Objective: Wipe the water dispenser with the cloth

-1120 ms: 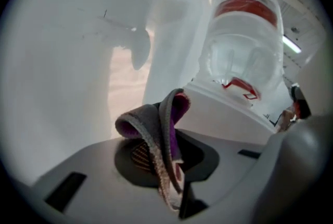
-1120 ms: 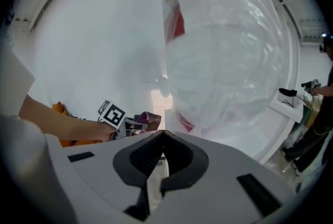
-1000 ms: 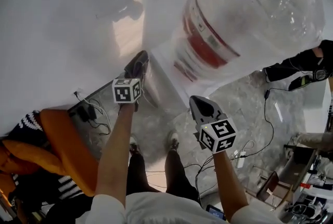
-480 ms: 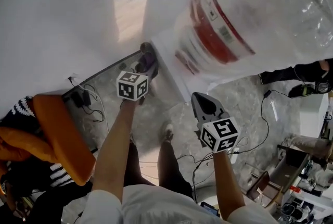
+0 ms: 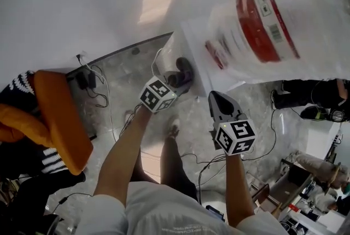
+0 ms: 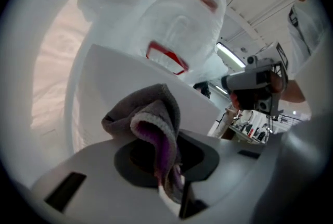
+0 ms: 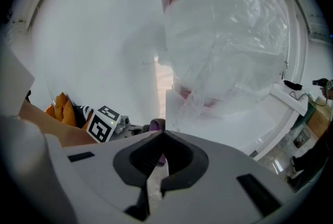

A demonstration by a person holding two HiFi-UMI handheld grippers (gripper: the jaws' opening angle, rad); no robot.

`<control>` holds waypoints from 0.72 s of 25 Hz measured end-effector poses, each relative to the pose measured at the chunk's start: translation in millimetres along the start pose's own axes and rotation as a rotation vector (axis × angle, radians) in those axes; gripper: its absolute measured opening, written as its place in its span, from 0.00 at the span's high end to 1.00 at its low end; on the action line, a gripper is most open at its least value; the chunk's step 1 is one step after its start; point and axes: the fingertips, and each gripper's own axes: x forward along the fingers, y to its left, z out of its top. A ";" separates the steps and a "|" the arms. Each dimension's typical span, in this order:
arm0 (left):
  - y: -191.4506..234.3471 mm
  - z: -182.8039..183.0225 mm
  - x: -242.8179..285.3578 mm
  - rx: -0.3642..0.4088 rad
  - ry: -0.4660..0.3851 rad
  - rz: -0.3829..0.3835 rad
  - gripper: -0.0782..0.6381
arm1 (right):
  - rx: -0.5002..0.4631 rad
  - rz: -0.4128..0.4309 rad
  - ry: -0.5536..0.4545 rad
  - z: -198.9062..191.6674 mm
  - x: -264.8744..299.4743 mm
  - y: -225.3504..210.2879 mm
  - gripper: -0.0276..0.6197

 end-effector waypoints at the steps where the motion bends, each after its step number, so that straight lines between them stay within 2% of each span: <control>1: -8.6 -7.1 2.6 -0.005 0.006 -0.019 0.80 | -0.002 0.002 0.008 -1.6 0.7 1.4 0.93; 6: -37.1 -36.8 10.6 -0.058 0.021 -0.120 0.80 | -0.021 0.015 0.059 -11.9 2.6 10.1 0.93; 8: -37.3 -42.7 12.3 -0.069 0.023 -0.131 0.80 | -0.033 0.023 0.079 -18.0 4.0 15.1 0.93; 14: -6.9 -67.2 19.9 -0.092 0.029 -0.007 0.80 | -0.038 0.063 0.138 -42.3 17.0 31.1 0.93; 18: 29.3 -70.7 24.1 -0.150 -0.015 0.086 0.80 | 0.002 0.111 0.168 -54.0 34.7 39.6 0.94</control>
